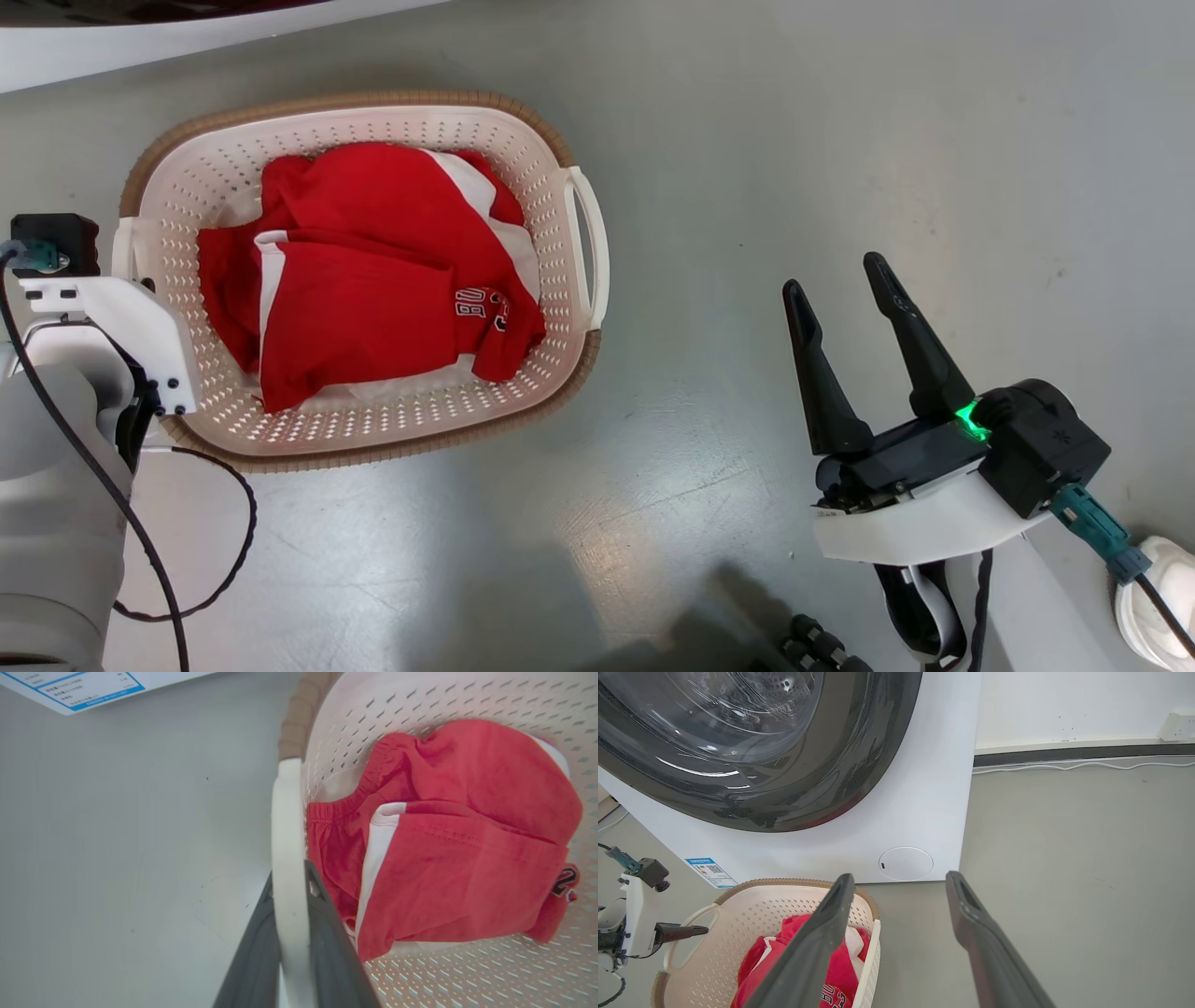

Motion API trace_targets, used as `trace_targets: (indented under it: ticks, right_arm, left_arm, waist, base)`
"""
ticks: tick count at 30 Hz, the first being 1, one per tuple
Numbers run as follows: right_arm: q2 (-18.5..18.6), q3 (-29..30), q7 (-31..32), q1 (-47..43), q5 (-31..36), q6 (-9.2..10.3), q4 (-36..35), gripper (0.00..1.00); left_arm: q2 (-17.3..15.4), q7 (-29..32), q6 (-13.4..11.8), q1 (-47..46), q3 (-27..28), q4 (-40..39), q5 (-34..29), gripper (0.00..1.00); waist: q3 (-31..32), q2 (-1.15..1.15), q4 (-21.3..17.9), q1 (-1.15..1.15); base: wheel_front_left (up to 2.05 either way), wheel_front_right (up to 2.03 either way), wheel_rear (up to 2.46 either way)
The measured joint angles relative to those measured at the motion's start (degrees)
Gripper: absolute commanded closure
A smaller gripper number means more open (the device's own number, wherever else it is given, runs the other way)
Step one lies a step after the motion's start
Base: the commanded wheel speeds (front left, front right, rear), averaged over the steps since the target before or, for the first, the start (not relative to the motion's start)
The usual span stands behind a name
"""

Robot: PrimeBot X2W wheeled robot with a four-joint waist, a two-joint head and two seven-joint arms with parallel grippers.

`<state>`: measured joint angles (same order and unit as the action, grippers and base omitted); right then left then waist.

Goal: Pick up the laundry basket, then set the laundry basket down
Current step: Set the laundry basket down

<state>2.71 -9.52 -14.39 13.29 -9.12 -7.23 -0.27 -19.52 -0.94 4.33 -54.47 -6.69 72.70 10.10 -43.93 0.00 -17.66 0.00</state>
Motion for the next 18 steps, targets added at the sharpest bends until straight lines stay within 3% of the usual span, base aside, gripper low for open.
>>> trace_targets:
  ticks: [18]
  right_arm:
    - [0.03, 0.43, 0.00, 0.96, 1.57, 0.01, 1.09, 0.00]
  left_arm:
    - [4.42, -0.33, -2.33, 0.88, 1.25, 1.24, 3.66, 1.00]
  waist:
    - [1.31, 0.00, 3.44, 0.00]
  base:
    - [0.00, 0.00, 0.00]
